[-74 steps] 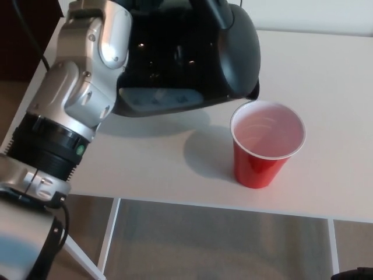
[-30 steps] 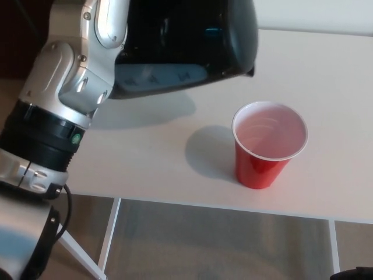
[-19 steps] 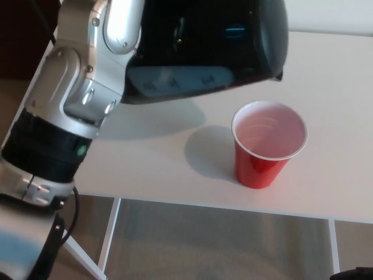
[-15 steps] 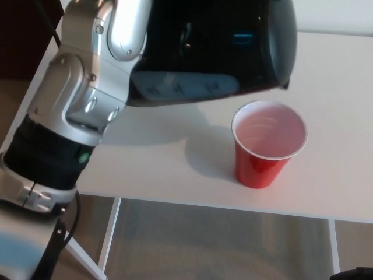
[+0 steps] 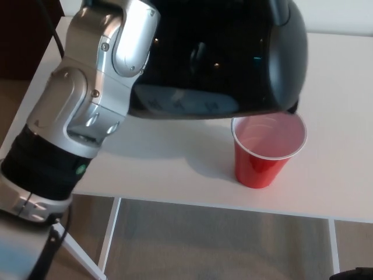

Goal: The robot walk towards a table in front and uses its left hand to pick up the pot from the base and pour water to the cup on the right hand side

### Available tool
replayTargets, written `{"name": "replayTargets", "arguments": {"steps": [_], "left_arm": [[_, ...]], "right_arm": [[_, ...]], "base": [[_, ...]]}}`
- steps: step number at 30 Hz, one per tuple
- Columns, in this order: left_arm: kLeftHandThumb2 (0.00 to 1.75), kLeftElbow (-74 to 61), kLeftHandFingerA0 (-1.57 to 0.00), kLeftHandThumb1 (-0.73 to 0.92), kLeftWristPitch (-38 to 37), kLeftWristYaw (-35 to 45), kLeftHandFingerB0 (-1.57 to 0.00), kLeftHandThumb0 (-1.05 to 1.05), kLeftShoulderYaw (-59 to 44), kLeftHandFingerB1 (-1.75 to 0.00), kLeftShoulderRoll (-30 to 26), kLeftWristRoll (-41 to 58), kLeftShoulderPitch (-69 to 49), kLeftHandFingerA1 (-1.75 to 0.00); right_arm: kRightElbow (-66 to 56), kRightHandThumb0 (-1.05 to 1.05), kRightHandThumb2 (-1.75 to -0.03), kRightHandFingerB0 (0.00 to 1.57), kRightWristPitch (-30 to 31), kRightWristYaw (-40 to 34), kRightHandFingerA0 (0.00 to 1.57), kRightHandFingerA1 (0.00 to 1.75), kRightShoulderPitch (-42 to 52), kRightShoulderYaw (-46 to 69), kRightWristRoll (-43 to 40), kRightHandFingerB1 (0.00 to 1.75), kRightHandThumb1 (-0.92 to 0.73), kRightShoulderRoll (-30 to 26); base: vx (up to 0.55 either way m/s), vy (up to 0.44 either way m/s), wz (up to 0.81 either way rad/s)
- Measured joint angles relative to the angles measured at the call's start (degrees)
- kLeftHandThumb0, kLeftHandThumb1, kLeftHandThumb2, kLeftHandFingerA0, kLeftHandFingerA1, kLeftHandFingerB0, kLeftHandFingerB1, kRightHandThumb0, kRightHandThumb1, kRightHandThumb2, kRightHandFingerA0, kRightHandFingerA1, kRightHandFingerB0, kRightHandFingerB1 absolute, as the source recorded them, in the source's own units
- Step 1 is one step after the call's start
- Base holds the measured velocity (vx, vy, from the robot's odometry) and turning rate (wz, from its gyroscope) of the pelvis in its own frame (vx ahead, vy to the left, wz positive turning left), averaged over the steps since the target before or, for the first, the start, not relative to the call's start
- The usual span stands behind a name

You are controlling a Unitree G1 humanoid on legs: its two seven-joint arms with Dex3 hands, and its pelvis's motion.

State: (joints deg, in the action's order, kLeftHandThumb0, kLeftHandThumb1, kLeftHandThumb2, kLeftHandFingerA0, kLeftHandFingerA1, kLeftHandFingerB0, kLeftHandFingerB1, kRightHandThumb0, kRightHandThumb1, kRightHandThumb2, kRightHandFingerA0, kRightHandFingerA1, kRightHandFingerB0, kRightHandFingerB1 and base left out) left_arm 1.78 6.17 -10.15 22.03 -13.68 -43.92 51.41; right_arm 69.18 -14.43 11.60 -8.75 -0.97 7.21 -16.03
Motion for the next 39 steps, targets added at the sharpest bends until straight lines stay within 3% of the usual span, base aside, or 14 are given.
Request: {"name": "replayTargets", "arguments": {"steps": [7, 18, 19, 20, 21, 28, 33, 39], "left_arm": [[0.55, 5.3, -0.94, 0.52, -4.3, -4.4, -0.88, -0.29, 2.3, -0.65, -3.0, -4.4, 1.0, -1.58], [0.56, 13.2, -1.00, 0.53, -8.7, -11.0, -0.89, -0.35, 3.3, -0.49, -4.6, -8.8, 4.6, -1.49], [0.56, 13.4, -1.00, 0.53, -9.1, -11.5, -0.88, -0.35, 3.3, -0.49, -4.7, -9.1, 4.9, -1.48], [0.56, 13.7, -1.00, 0.53, -9.5, -12.0, -0.88, -0.35, 3.4, -0.49, -4.8, -9.3, 5.2, -1.48], [0.56, 14.0, -1.00, 0.52, -10.0, -12.5, -0.88, -0.34, 3.5, -0.49, -5.0, -9.7, 5.5, -1.48], [0.55, 15.2, -1.07, 0.51, -12.6, -15.3, -0.88, -0.38, 4.4, -0.48, -6.3, -11.8, 6.6, -1.51], [0.55, 15.4, -0.98, 0.50, -15.0, -16.6, -0.88, -0.38, 4.5, -0.48, -6.5, -12.4, 6.6, -1.52], [0.56, 15.3, -1.13, 0.52, -17.0, -17.5, -0.85, -0.40, 4.5, -0.48, -6.6, -13.4, 6.6, -1.51]], "right_arm": [[0.0, -0.69, -0.54, 0.66, -0.1, 0.1, 0.95, 0.61, 0.0, -0.1, 0.1, 0.55, -0.48, 0.0], [0.0, -0.66, -0.54, 0.67, 0.0, 0.1, 0.95, 0.62, -0.4, 0.0, 0.2, 0.56, -0.46, 0.0], [0.1, -0.65, -0.86, 0.62, 0.0, 0.1, 0.88, 0.73, -0.4, 0.0, 0.2, 0.67, -0.31, 0.0], [0.1, -0.65, -0.86, 0.62, 0.0, 0.1, 0.88, 0.73, -0.5, 0.0, 0.2, 0.67, -0.31, 0.0], [0.1, -0.66, -0.54, 0.69, 0.0, 0.1, 0.96, 0.62, -0.6, 0.1, 0.2, 0.57, -0.45, 0.0], [0.1, -0.68, -0.54, 0.68, 0.0, 0.1, 0.95, 0.62, -0.8, 0.1, 0.2, 0.57, -0.46, 0.0], [0.1, -0.68, -0.54, 0.66, -0.1, 0.2, 0.94, 0.62, -0.8, 0.0, 0.2, 0.56, -0.46, 0.0], [0.1, -0.66, -0.54, 0.67, 0.0, 0.2, 0.96, 0.62, -0.8, 0.0, 0.3, 0.56, -0.45, 0.0]], "base": [[0.00, 0.000, 0.00], [0.00, 0.000, 0.00], [0.00, 0.000, 0.00], [0.00, 0.000, 0.00], [0.00, 0.000, 0.00], [0.00, 0.000, 0.00], [0.00, 0.000, 0.00], [0.00, 0.000, 0.00]]}}
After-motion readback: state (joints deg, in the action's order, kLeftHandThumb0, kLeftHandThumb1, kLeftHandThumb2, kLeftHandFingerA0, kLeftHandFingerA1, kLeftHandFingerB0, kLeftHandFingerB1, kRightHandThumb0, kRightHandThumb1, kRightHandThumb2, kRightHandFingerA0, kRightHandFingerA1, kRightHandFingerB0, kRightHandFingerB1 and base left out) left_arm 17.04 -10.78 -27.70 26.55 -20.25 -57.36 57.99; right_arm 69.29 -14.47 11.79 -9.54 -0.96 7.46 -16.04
